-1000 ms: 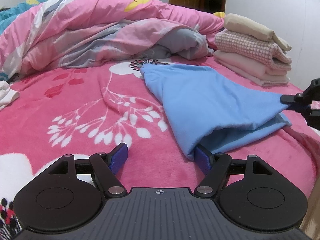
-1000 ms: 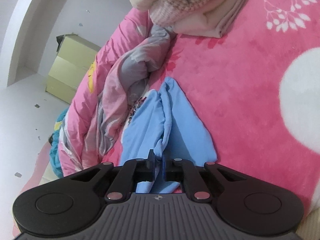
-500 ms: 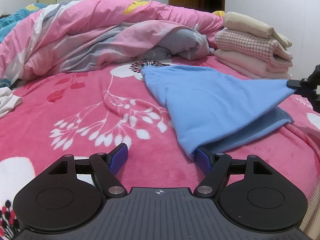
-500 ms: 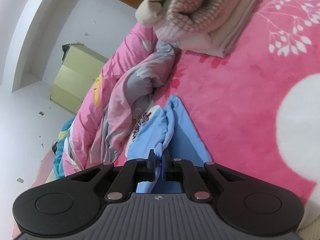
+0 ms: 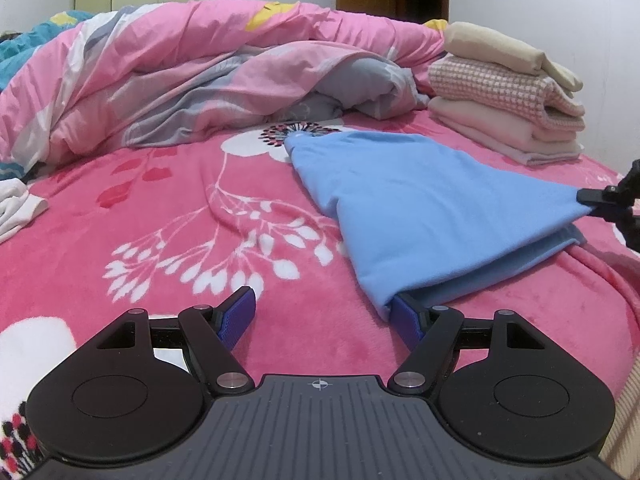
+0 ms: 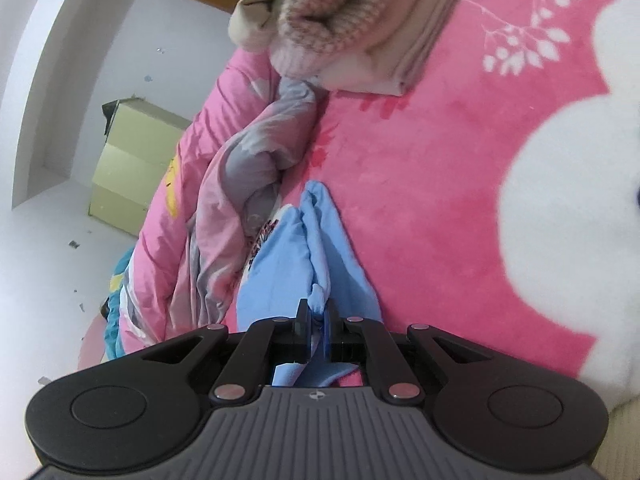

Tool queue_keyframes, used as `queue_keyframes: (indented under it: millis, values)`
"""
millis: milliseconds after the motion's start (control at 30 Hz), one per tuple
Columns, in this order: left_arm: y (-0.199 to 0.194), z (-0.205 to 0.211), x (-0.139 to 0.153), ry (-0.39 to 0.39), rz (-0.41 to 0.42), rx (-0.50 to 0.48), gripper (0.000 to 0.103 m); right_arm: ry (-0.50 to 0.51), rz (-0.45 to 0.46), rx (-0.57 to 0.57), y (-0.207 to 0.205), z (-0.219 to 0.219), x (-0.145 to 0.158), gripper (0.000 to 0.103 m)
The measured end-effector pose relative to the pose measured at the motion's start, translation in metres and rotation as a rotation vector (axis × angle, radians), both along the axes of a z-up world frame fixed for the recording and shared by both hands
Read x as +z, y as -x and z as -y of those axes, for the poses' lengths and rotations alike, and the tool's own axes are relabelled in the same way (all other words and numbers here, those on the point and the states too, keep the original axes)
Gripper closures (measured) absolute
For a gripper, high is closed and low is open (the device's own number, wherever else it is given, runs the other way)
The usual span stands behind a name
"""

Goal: Fold clothes

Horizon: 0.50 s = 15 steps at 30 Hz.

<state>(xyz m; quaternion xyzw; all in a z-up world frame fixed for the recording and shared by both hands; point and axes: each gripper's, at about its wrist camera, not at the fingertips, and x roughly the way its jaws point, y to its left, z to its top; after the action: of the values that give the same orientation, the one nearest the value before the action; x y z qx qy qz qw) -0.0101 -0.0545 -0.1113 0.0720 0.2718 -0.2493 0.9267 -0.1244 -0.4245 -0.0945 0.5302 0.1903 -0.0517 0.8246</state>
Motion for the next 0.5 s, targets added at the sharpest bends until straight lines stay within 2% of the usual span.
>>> queue_keyframes:
  millis: [133,300,367,500]
  values:
    - [0.000,-0.001,0.000,0.001,-0.002,0.004,0.030,0.024,0.026,0.021,0.001,-0.005,0.009,0.098]
    - [-0.003,-0.004,-0.001,0.023,-0.027,0.015,0.030,0.001,-0.050,0.025,0.003,-0.004,-0.012,0.098]
    - [-0.003,-0.006,-0.001,0.031,-0.035,0.016,0.029,-0.013,-0.056,0.022,0.005,-0.004,-0.019,0.098]
    - [-0.003,-0.007,-0.002,0.037,-0.038,0.015,0.029,0.025,-0.061,0.027,0.004,-0.004,-0.016,0.098]
